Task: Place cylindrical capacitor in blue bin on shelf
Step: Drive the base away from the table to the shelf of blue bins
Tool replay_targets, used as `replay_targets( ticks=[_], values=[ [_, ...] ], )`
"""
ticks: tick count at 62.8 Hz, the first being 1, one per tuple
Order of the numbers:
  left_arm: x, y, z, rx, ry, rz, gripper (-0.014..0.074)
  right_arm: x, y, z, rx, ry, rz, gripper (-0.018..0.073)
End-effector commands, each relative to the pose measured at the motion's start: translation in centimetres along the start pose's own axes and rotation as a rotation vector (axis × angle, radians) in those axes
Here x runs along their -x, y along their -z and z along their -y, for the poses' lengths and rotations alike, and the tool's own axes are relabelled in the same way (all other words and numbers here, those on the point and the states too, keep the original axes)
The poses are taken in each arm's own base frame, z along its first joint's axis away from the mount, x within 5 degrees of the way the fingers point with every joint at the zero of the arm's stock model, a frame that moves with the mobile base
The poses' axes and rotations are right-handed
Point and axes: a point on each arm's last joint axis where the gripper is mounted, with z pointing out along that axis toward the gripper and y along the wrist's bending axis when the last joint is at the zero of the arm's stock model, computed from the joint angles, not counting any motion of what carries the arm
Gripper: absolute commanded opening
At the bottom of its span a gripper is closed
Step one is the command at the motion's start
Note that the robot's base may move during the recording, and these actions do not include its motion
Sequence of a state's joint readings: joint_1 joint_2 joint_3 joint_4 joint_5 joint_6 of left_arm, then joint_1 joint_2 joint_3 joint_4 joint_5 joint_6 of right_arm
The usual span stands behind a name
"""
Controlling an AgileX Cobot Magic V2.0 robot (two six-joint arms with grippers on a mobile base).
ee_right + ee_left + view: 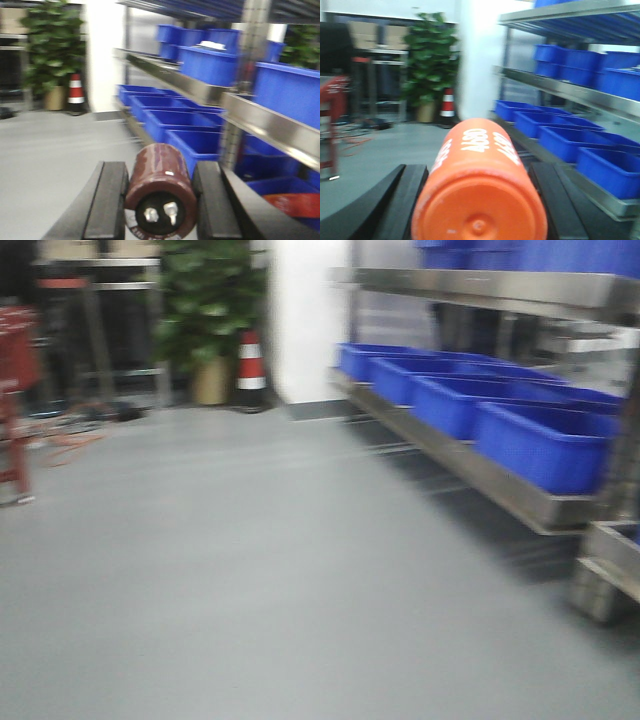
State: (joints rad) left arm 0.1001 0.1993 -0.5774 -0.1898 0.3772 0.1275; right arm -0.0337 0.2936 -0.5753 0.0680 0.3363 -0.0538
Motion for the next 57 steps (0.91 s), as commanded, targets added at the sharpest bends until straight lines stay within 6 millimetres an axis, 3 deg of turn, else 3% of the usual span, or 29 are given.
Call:
replay_targets(
  ticks=[1, 57],
  values=[
    [0.3, 0.14, 0.02, -0.003, 0.005, 0.028, -0.0111, 0.44, 0.13, 0.06, -0.009, 0.009, 0.038, -0.0163],
    [0.3, 0.14, 0.02, -0.003, 0.005, 0.028, -0.0111, 0.44, 0.13, 0.06, -0.009, 0.009, 0.038, -0.0163]
  ],
)
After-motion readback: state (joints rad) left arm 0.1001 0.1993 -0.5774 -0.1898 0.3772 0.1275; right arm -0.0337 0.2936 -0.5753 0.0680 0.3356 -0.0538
